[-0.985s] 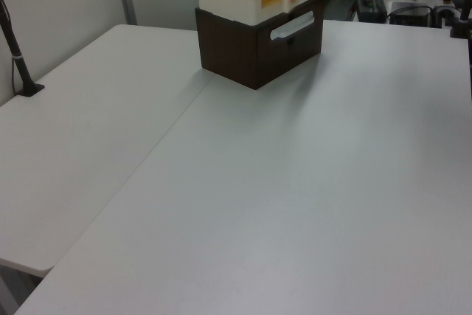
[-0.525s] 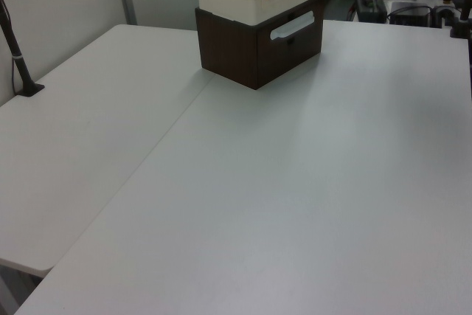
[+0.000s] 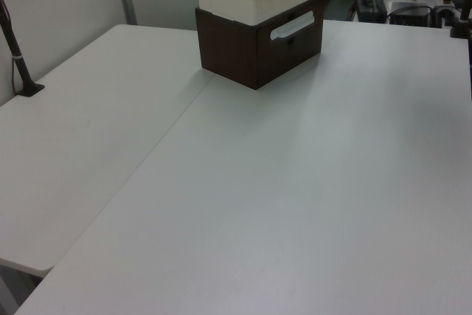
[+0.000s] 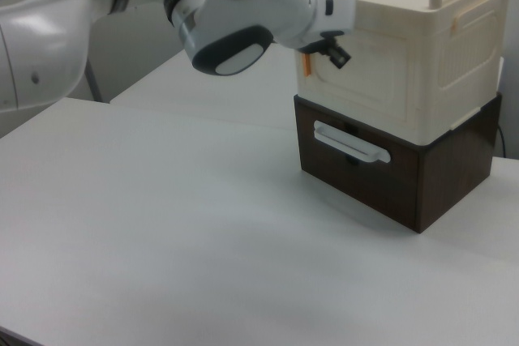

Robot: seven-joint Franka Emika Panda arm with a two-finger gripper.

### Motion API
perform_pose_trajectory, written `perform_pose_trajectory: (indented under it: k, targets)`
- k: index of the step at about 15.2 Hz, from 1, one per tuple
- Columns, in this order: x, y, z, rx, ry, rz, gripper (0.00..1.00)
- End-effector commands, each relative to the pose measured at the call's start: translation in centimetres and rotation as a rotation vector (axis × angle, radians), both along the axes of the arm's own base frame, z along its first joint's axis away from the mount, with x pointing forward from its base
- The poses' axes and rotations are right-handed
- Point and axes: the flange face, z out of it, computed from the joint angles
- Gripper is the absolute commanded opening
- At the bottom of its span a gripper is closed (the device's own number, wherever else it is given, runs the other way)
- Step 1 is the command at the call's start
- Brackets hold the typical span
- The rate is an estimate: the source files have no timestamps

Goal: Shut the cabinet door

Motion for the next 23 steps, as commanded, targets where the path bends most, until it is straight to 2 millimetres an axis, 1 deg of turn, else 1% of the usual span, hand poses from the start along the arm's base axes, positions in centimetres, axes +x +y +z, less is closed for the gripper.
perform_pose_trajectory:
  k: [1,3,5,6,7,8,9,10,11,12,13,15,16,18,21,22,23]
  targets:
    - [-2.8,3.0,2.0,0.016,0.149,0.162,0.0]
    - [-4.2,4.9,2.9,0.019,0.249,0.259,0.0]
    - [-6.2,6.9,4.2,0.021,0.353,0.354,0.0]
    - [-7.5,8.5,4.8,0.036,0.412,0.418,0.02]
    - [-8.4,9.4,5.3,0.047,0.448,0.455,0.04]
    - [-9.4,10.1,5.7,0.052,0.485,0.488,0.16]
    - [-10.2,11.3,6.2,0.046,0.527,0.511,0.46]
    - [-10.7,13.2,6.5,0.026,0.58,0.522,0.82]
    - [-11.0,14.7,6.8,0.005,0.626,0.512,0.97]
    - [-11.2,16.4,7.0,-0.014,0.659,0.509,1.0]
    - [-11.0,18.1,6.8,-0.032,0.69,0.514,1.0]
    - [-10.9,20.4,6.3,-0.074,0.741,0.523,1.0]
    - [-10.7,21.9,6.1,-0.104,0.762,0.526,1.0]
    - [-10.0,23.6,5.4,-0.167,0.786,0.531,1.0]
    - [-8.6,23.2,5.0,-0.23,0.736,0.523,1.0]
    - [-7.6,22.8,4.3,-0.262,0.73,0.523,1.0]
    - [-7.2,22.4,4.0,-0.309,0.737,0.511,1.0]
